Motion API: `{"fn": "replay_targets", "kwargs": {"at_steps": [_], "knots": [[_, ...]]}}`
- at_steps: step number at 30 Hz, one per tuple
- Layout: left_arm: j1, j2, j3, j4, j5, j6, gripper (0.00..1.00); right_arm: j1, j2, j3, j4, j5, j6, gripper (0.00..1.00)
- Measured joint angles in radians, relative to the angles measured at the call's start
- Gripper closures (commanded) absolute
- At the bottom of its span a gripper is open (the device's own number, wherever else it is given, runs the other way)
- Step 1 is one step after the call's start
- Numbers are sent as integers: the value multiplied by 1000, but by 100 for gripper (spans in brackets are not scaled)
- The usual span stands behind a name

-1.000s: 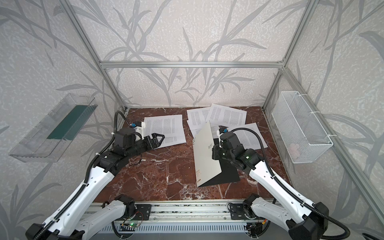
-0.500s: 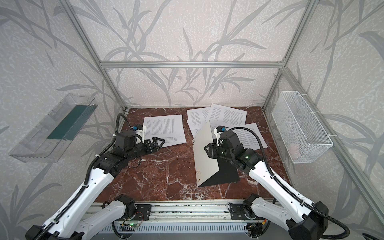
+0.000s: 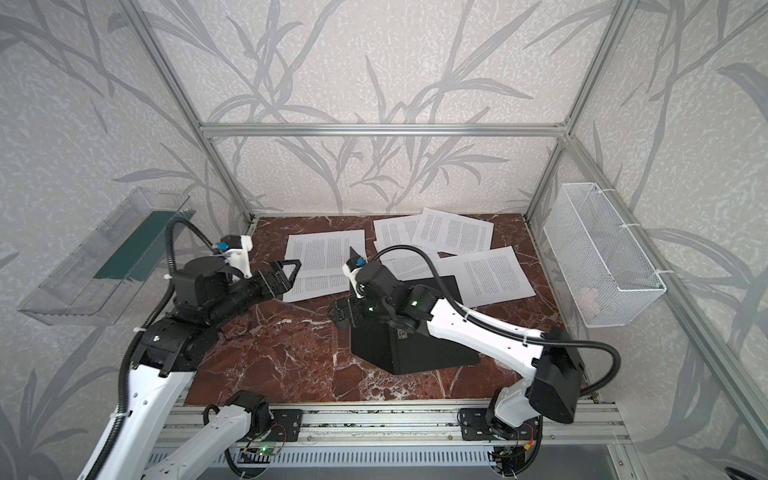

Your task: Put the files into the folder

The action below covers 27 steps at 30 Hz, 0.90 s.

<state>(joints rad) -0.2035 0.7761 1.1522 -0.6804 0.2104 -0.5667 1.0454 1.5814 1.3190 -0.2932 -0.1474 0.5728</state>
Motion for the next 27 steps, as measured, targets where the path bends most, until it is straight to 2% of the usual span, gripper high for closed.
{"fn": "replay_targets", "kwargs": {"at_steps": [4, 6, 12, 16, 20, 22, 24, 27], "knots": [[32, -50, 72, -56, -37, 18, 3, 45, 204, 83, 79, -29, -2, 1], [35, -72, 87, -80, -53, 23, 3, 45, 261, 96, 87, -38, -3, 1], [36, -87, 93, -123, -30, 26, 3, -13, 268, 104, 97, -91, -1, 1], [36, -59, 20, -59, 90, 8, 4, -119, 135, -6, 124, -112, -1, 1], [11, 8, -208, 103, 238, -69, 3, -257, -81, -214, 126, -125, 2, 8], [-36, 65, -304, 167, 256, -105, 3, -322, -179, -319, 127, -133, 3, 8], [-125, 137, -398, 240, 269, -141, 3, -384, -277, -435, 117, -145, 1, 9], [-212, 214, -477, 356, 299, -192, 3, -456, -359, -547, 85, -182, -9, 21]]}}
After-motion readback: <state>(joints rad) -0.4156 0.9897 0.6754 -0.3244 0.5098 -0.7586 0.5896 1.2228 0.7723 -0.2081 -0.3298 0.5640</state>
